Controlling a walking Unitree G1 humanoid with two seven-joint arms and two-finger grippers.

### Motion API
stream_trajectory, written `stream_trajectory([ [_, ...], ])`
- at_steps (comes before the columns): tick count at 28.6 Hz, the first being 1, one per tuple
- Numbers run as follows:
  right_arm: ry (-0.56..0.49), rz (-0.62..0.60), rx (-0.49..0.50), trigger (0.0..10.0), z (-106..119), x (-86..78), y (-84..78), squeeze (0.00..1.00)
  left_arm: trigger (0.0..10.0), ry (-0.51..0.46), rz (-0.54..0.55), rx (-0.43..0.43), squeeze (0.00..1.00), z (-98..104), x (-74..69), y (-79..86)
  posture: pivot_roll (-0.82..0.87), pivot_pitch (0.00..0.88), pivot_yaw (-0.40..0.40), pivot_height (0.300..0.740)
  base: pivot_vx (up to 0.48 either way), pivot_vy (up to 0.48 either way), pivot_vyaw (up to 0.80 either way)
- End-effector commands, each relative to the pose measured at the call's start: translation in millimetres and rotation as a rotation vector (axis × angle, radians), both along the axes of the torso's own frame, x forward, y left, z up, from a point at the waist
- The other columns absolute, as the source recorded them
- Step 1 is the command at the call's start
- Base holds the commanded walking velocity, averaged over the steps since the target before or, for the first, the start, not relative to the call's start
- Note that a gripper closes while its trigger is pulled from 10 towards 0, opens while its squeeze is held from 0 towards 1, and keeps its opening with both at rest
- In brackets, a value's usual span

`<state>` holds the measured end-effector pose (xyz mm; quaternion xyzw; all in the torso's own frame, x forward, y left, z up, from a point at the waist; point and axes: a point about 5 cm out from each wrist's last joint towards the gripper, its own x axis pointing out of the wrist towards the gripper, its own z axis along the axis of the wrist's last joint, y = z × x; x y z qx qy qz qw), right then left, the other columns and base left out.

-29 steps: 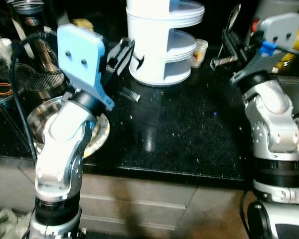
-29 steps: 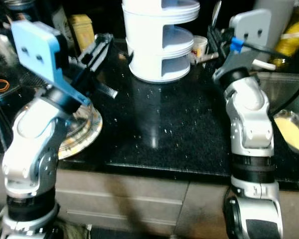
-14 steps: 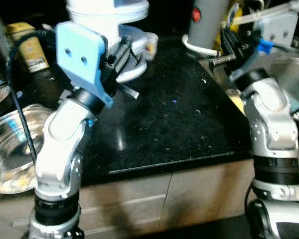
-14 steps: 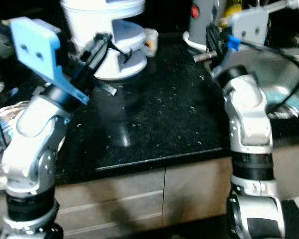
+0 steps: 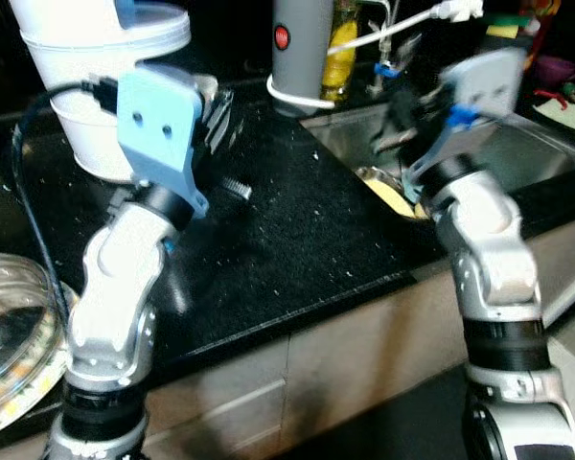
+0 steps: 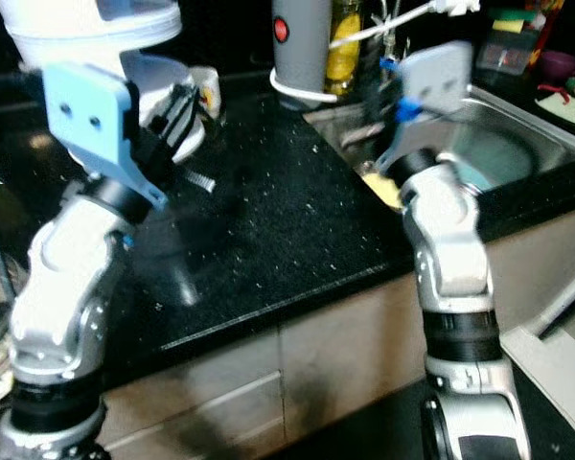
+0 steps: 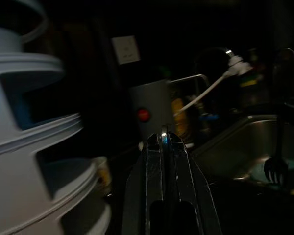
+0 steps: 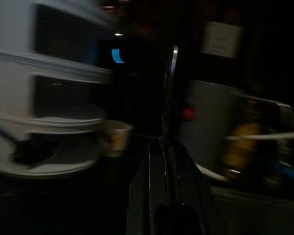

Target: Kitchen organization

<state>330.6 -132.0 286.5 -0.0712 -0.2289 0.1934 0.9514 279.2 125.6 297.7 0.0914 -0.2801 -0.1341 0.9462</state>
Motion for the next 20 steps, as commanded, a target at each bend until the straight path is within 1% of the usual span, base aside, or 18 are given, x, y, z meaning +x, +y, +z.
stream_trajectory([
  [1,-0.008,0.042,-0.019,10.0,-1,-4.7,8.9,0.0,10.0,-0.002,0.03,0.006,0.0,-1,1.4,3.9,0.04,0.0,-0.013,0.74,0.0,-0.304,0.0],
  [6,-0.011,0.114,-0.04,10.0,-9,-10.6,22.6,0.0,10.0,-0.005,0.038,0.007,0.0,-3,2.6,2.4,0.05,0.0,-0.014,0.74,0.0,-0.328,0.0],
  [9,-0.011,0.126,-0.047,10.0,-10,-11.8,24.3,0.0,10.0,-0.005,0.039,0.008,0.0,-3,2.8,1.7,0.05,0.0,-0.013,0.74,0.0,-0.341,0.0],
  [13,-0.011,0.107,-0.033,10.0,-10,-11.8,21.7,0.0,10.0,-0.004,0.037,0.008,0.0,-3,2.8,1.3,0.05,0.0,-0.012,0.74,0.0,-0.341,0.0],
  [17,-0.02,0.121,-0.043,10.0,-8,-13.0,21.1,0.0,10.0,-0.002,0.036,0.011,0.0,-4,2.7,1.3,0.05,0.0,-0.008,0.74,0.0,-0.345,0.8],
  [20,-0.023,0.107,-0.045,10.0,-8,-12.7,18.9,0.0,10.0,0.0,0.035,0.011,0.0,-4,2.9,1.4,0.04,0.0,-0.005,0.74,0.0,-0.345,0.8],
])
